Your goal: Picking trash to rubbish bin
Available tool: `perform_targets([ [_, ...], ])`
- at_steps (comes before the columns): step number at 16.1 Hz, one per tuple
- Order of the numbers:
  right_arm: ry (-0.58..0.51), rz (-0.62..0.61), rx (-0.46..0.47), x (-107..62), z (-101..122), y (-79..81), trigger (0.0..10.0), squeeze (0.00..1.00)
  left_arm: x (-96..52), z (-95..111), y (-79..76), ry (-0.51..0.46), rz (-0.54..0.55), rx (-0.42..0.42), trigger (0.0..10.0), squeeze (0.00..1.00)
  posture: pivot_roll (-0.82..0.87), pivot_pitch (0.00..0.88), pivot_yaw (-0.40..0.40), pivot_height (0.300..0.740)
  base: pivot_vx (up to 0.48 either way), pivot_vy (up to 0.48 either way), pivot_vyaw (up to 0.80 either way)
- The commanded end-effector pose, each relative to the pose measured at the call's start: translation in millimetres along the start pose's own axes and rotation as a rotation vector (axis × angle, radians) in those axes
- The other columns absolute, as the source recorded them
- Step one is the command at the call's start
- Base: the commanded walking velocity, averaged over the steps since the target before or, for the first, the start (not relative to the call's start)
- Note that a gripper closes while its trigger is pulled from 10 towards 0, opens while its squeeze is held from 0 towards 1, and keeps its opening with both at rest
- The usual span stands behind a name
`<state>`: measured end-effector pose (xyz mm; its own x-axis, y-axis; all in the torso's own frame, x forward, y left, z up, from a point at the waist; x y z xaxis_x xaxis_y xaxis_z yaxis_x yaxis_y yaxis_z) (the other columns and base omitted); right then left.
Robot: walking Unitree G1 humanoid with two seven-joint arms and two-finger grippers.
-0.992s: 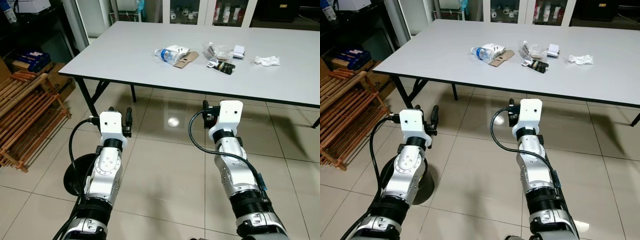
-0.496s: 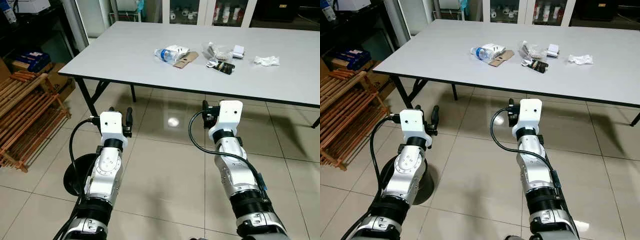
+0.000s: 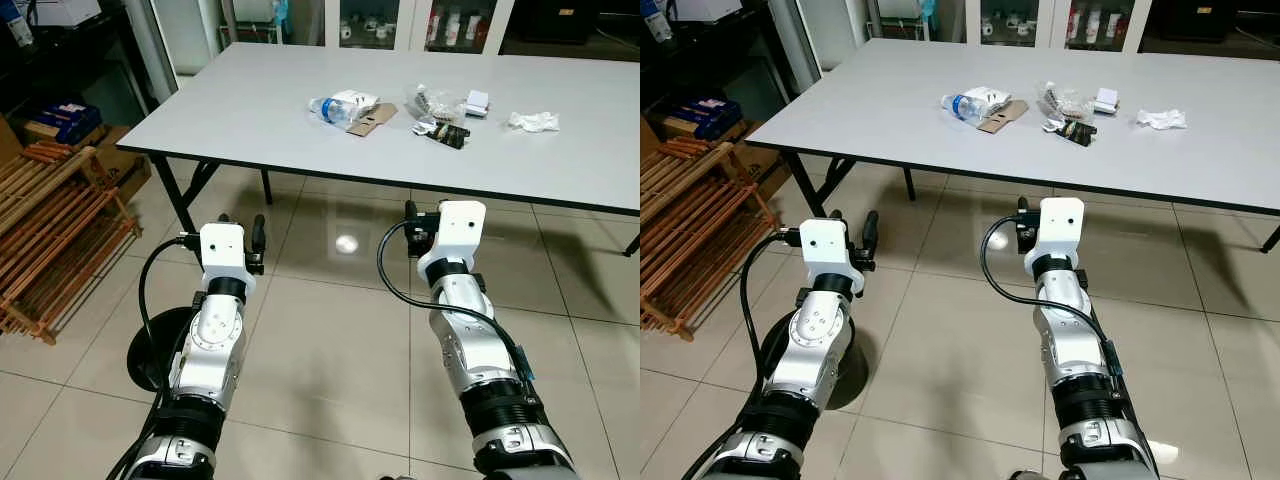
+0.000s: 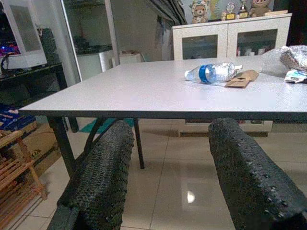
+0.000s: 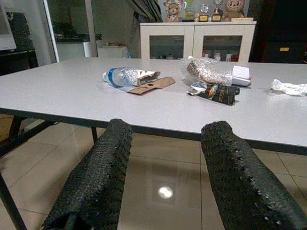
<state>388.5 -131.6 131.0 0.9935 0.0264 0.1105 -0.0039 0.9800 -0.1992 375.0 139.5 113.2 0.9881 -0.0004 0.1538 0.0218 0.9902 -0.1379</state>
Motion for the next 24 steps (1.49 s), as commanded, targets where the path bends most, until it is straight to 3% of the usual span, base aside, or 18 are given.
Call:
perform_targets([
  [1,-0.009,0.003,0.008,1.5,2.8,0.3,10.0,0.0,3.3,4.8,-0.1,-0.011,-0.006,-0.004,10.0,0.0,0.01,0.0,0.067,0.74,0.0,0.0,0.0],
  [7,-0.01,0.001,0.009,1.5,3.4,-0.2,10.0,0.0,3.3,3.4,0.6,0.002,-0.003,-0.011,10.0,0.0,0.01,0.0,0.067,0.74,0.148,0.0,0.0],
  [24,0.005,0.013,0.045,2.3,1.1,2.3,10.0,0.0,4.2,3.1,0.2,0.009,-0.009,-0.013,10.0,0.0,0.02,0.0,0.066,0.74,0.437,0.0,-0.13],
])
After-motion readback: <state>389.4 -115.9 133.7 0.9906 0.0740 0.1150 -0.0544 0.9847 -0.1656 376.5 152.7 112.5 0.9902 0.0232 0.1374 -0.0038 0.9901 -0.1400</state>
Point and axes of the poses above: a point about 5 cm out from each wrist's last joint towards the gripper, its own x axis pointing out of the wrist towards the gripper, its own z axis along the axis of the wrist's last joint, y = z × x, the point moved 5 cm from there along x, pointing out of the wrist towards the gripper, and after that the axes turned 11 degrees about -x, right-handed, at the moved point
